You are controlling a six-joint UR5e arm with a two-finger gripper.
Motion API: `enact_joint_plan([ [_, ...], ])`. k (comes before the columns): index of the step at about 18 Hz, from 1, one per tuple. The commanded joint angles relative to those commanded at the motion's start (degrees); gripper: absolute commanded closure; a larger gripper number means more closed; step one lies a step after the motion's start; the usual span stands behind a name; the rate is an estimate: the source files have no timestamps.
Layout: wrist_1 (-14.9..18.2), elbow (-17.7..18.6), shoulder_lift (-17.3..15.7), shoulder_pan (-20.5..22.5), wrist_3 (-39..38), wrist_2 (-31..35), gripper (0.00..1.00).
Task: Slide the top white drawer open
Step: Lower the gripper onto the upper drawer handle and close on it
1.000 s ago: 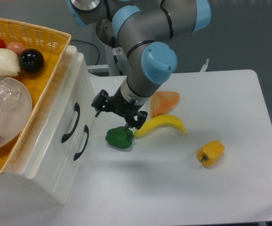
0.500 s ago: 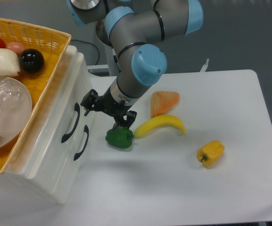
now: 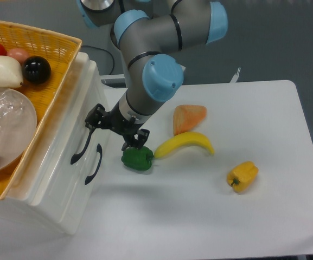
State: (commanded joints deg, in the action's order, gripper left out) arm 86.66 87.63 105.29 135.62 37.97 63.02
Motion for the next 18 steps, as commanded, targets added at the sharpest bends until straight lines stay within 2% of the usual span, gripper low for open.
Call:
enact_joint_plan([
  [18,-0.44,0.0,1.23,-1.14,-0.97,0.09,0.03],
])
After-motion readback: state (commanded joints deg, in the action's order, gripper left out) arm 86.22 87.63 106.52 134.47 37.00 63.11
